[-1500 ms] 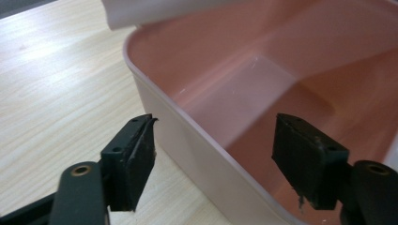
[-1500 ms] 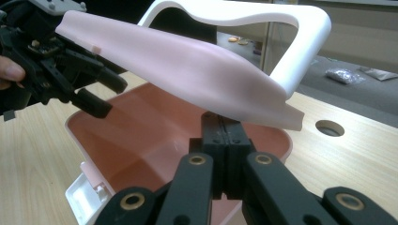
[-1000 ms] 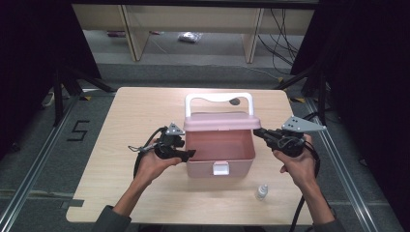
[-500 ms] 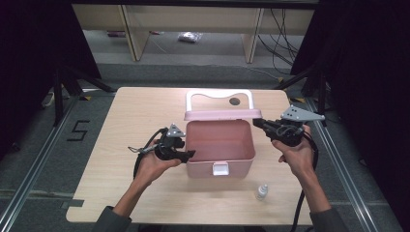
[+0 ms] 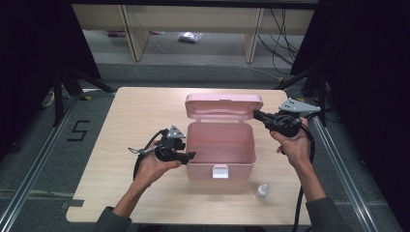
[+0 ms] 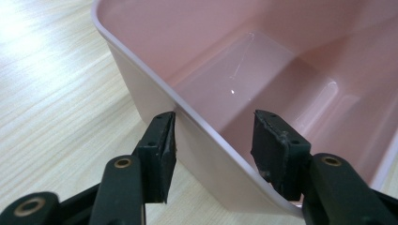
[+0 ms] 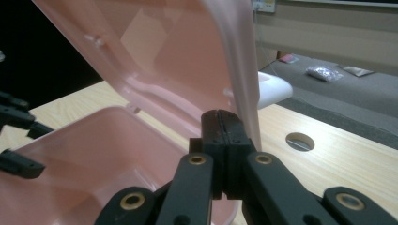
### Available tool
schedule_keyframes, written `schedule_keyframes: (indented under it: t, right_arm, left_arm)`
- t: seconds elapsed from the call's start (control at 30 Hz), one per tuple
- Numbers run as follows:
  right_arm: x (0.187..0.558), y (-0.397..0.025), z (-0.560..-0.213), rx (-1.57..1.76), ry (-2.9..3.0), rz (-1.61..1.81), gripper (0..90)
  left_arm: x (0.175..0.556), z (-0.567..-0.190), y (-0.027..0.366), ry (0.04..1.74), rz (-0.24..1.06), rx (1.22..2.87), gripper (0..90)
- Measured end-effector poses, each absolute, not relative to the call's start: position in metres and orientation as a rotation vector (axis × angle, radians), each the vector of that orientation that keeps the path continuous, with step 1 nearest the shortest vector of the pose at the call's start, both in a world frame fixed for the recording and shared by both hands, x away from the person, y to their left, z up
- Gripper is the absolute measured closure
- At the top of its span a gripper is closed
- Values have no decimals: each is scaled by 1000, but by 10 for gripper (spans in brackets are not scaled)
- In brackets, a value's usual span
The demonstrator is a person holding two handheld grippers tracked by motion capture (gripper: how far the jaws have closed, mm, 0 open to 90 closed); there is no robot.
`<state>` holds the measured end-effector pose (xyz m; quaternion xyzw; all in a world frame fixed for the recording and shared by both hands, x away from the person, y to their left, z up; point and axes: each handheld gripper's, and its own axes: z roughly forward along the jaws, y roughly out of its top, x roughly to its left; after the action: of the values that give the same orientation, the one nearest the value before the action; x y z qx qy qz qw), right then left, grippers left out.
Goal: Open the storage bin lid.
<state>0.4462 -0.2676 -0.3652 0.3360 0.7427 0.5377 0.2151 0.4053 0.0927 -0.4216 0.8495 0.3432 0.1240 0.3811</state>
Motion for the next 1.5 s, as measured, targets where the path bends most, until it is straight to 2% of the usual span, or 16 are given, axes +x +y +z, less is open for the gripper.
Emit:
schedule_keyframes:
  t: [0.8, 1.5]
  right_arm:
    - [492, -257, -390, 1036, 2081, 1398, 900]
    - [505, -249, -404, 1138, 2085, 1367, 893]
  left_arm:
    - [404, -423, 93, 878, 304, 2154, 491]
    - [404, -424, 94, 908, 275, 2128, 487]
